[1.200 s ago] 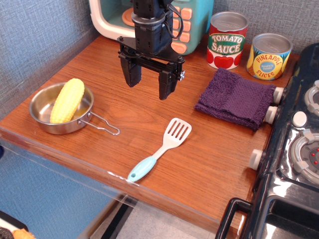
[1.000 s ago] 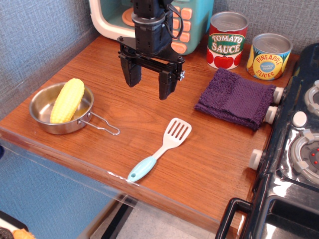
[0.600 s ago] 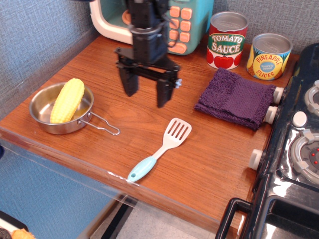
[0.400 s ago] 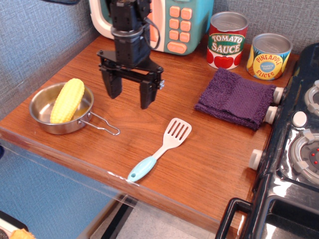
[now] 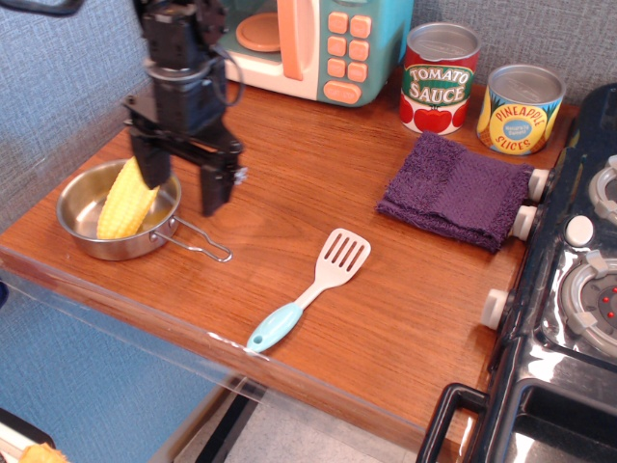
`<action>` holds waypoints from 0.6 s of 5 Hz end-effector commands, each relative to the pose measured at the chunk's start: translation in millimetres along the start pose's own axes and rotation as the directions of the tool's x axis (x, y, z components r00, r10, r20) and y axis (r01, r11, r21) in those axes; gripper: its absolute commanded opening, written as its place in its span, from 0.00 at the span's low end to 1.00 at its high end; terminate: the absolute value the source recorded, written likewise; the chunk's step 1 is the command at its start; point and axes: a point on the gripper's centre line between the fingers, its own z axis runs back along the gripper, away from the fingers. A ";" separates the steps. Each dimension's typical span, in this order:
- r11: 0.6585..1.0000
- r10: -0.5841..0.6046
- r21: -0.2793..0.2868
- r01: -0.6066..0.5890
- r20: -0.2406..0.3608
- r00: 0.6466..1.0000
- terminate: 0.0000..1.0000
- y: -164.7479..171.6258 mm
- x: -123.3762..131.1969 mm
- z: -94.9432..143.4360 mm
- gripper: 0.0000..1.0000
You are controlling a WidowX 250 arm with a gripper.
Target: Pick up the corn from the pot and place on the purple towel
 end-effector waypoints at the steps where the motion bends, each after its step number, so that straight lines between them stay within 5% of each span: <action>1: 0.995 0.082 0.055 -0.086 0.067 0.994 0.00 33.2 -18.5 24.4 1.00; 3: 0.987 0.163 0.011 -0.163 0.009 0.987 0.00 57.2 -22.7 -3.6 1.00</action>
